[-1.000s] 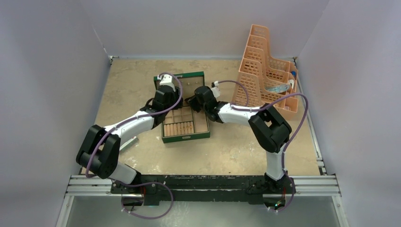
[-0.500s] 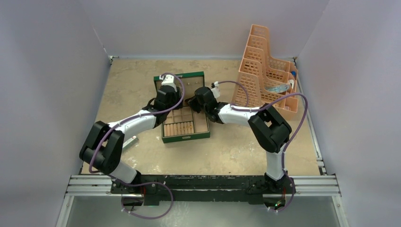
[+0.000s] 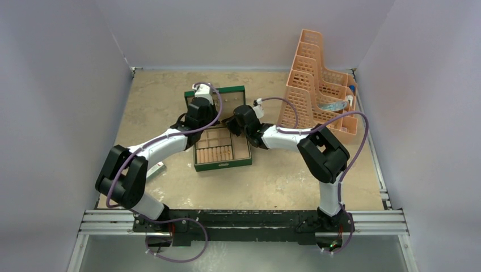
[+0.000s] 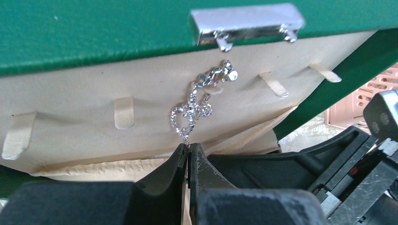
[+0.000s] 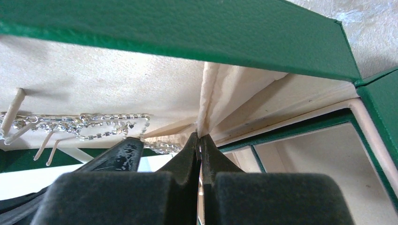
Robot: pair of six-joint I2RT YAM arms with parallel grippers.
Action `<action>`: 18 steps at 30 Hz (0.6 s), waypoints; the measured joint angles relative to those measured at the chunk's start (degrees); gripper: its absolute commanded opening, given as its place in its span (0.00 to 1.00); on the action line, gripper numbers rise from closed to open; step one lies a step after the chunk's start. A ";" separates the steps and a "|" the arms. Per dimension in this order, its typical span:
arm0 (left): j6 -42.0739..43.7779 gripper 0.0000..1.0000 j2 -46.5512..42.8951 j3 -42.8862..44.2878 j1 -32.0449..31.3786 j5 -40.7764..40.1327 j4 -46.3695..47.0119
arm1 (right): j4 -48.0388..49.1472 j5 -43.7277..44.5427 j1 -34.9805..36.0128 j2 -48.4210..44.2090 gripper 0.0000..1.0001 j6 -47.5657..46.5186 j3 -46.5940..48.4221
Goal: Organize the mixed jewelry
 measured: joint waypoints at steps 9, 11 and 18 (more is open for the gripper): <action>1.03 0.00 -0.87 0.90 0.00 0.02 0.68 | 0.22 0.63 0.24 0.00 0.00 -0.04 -0.20; 1.27 0.00 -0.87 1.01 0.00 0.04 1.09 | 0.22 0.63 0.24 0.00 0.00 -0.04 -0.20; 1.53 0.00 -0.85 1.05 0.00 -0.13 3.65 | 0.85 0.55 0.26 -0.33 0.00 -0.04 -1.18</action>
